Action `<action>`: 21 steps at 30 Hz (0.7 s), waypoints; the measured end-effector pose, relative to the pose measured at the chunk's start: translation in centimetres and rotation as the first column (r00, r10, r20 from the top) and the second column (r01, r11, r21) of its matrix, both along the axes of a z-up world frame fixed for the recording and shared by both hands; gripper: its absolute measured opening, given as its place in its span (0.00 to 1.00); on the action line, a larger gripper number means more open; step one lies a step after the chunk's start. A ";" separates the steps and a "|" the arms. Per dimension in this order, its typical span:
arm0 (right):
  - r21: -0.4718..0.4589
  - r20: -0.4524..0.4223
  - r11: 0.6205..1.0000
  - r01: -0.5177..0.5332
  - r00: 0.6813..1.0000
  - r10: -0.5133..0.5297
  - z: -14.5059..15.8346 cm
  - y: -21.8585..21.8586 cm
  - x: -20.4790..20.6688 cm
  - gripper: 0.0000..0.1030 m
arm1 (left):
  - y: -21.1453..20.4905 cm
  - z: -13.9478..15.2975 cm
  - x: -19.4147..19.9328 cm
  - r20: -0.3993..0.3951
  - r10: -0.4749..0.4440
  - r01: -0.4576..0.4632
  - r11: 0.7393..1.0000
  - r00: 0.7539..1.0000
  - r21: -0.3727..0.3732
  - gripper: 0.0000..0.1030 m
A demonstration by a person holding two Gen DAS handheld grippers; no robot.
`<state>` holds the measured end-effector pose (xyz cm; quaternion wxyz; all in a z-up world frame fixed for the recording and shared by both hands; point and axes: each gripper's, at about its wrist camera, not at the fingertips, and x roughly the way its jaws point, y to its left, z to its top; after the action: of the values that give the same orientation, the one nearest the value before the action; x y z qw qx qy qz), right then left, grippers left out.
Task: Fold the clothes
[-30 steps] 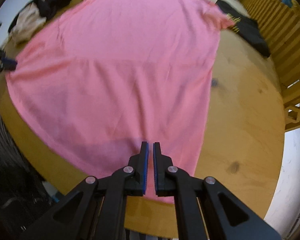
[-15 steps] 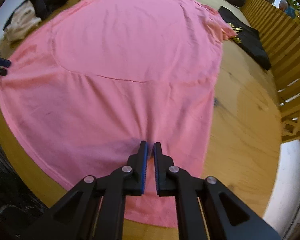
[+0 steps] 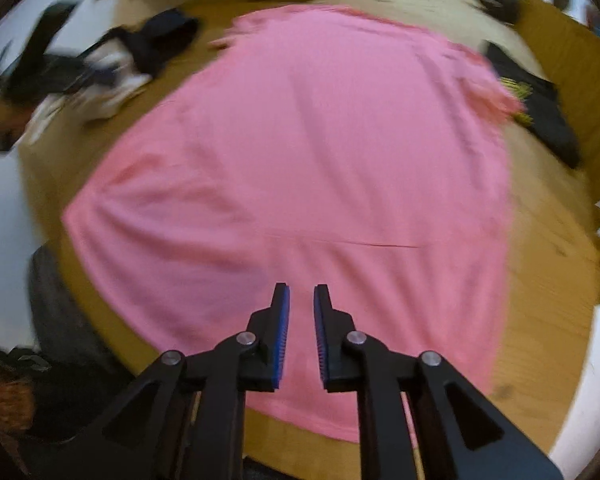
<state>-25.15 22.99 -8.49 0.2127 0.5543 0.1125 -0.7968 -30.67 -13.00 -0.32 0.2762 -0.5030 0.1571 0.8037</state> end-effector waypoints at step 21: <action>0.057 -0.136 0.961 0.272 0.955 -0.262 1.1 14.8 -13.1 0.34 | 20.1 -1.0 8.0 0.065 -0.359 0.352 0.930 0.931 0.104 0.30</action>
<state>-38.22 37.75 -7.36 0.0744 0.5201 0.0796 -0.8471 -22.65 7.06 -1.34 0.4460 -0.4861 0.1974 0.7251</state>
